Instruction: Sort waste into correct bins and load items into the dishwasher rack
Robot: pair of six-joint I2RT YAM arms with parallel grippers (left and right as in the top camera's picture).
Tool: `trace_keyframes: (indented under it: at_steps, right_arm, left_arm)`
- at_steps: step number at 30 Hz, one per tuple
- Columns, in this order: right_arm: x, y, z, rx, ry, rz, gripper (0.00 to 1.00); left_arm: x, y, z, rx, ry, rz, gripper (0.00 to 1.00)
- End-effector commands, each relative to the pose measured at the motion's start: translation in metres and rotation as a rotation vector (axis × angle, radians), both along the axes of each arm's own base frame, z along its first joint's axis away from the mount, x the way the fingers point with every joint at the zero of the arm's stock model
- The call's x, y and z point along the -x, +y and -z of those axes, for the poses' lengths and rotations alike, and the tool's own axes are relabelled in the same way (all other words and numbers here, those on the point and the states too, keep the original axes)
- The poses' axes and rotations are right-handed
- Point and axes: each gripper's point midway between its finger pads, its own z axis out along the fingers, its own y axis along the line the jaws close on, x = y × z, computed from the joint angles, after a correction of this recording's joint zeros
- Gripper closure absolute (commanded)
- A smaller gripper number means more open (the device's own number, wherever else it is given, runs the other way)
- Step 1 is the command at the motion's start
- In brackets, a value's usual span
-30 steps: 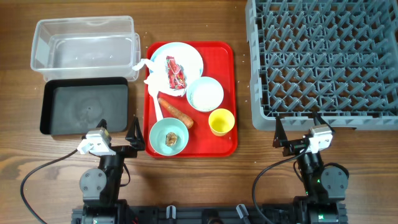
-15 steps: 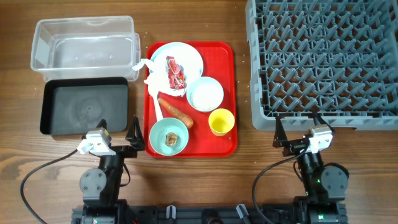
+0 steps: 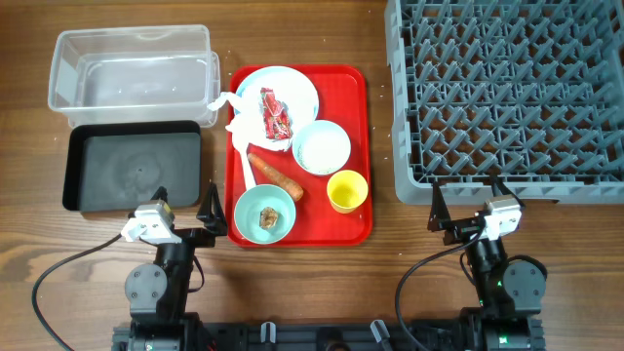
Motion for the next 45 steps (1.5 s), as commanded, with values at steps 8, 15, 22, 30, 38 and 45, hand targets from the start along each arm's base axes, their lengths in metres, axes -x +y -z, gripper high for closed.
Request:
trace_keyframes:
  at_steps: [8,15,22,30,38,45]
  right_arm:
    - [0.001,0.003,-0.013,0.006,-0.056,-0.018,0.0]
    - [0.012,0.016,-0.062,0.017,-0.266,-0.097,0.0]
    - [0.03,0.022,-0.115,0.032,-0.412,-0.129,0.0]
    - [0.049,0.033,-0.182,0.056,-0.486,-0.191,0.0]
    - [0.028,0.064,-0.221,0.08,-0.371,-0.392,0.0]
    - [-0.006,0.077,-0.225,0.034,-0.131,-0.496,0.0]
  left_arm:
    - [0.0,-0.002,0.0,-0.008,-0.007,0.012,0.0]
    - [0.0,-0.002,-0.033,-0.008,-0.141,0.013,0.0]
    - [0.007,-0.007,-0.068,-0.017,-0.228,0.039,0.0]
    - [0.018,-0.013,-0.129,-0.12,-0.225,0.071,0.0]
    - [0.001,-0.025,-0.169,-0.164,-0.043,0.154,0.0]
    - [-0.034,-0.036,-0.175,-0.176,0.214,0.25,0.0]
